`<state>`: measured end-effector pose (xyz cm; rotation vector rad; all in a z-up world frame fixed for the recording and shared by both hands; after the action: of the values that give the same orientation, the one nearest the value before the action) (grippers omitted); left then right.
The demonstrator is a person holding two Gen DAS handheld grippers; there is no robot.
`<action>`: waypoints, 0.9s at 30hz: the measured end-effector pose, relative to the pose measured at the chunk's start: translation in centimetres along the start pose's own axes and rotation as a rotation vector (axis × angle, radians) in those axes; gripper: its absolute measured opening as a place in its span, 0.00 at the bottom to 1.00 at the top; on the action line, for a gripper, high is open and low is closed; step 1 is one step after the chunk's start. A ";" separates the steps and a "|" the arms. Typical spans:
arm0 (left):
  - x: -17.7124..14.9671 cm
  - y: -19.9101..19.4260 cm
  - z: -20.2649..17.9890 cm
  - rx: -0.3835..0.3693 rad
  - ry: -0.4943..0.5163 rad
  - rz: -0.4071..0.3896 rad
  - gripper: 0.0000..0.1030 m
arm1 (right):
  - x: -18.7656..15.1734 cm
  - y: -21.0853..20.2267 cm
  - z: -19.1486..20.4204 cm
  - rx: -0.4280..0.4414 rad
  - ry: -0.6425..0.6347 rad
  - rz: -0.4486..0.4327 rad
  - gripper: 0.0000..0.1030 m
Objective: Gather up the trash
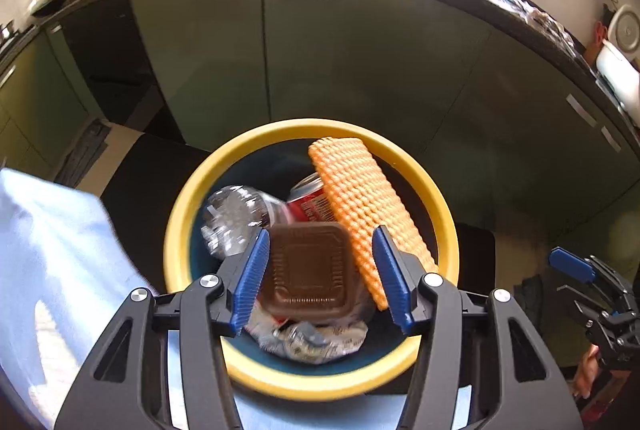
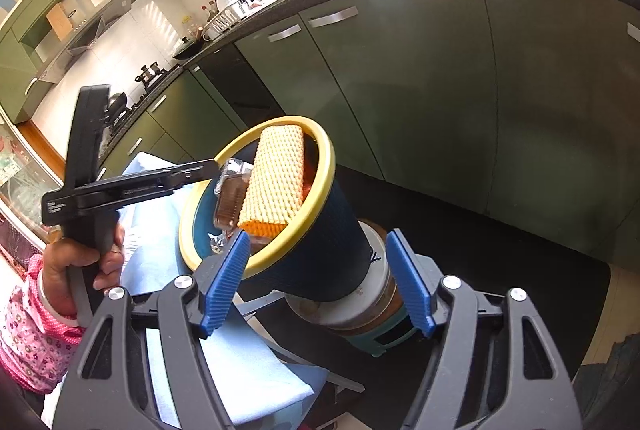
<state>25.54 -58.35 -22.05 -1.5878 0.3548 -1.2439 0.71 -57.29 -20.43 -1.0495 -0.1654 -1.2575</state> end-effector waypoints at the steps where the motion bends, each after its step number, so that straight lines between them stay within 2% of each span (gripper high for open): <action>1: -0.3 -1.1 0.4 0.007 -0.002 -0.020 0.53 | 0.0 0.0 0.2 0.005 -0.002 0.001 0.65; 4: -1.2 -4.8 1.7 0.042 -0.028 -0.083 0.67 | -0.1 0.3 0.7 0.021 -0.017 0.008 0.66; 8: -4.4 -11.1 4.6 0.096 -0.122 -0.156 0.85 | -0.5 0.6 2.4 0.056 -0.047 0.027 0.66; 12: -9.4 -17.2 8.3 0.170 -0.240 -0.206 0.95 | -0.8 0.5 4.7 0.073 -0.113 0.031 0.69; 16: -14.5 -21.5 11.2 0.259 -0.337 -0.215 0.95 | -1.1 0.1 7.0 0.073 -0.183 0.027 0.71; 21: -22.0 -26.7 15.1 0.478 -0.474 -0.244 0.95 | -1.6 -0.3 9.6 0.081 -0.260 0.033 0.74; 27: -29.6 -31.9 18.0 0.628 -0.627 -0.258 0.95 | -2.2 -1.2 12.7 0.090 -0.345 0.015 0.77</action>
<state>17.33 -13.70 -9.59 -1.3889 -0.6017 -0.8496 4.29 -46.59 -14.10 -1.1809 -0.4722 -1.0378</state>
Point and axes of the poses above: each gripper's, at about its wrist camera, not at the fingertips, and y roughly the way its jaws point, z to its left, x to its top, the point moved 8 cm from there along y, roughly the way its jaws point, and after that the axes turned 11 degrees about x, right-handed, at the moved point
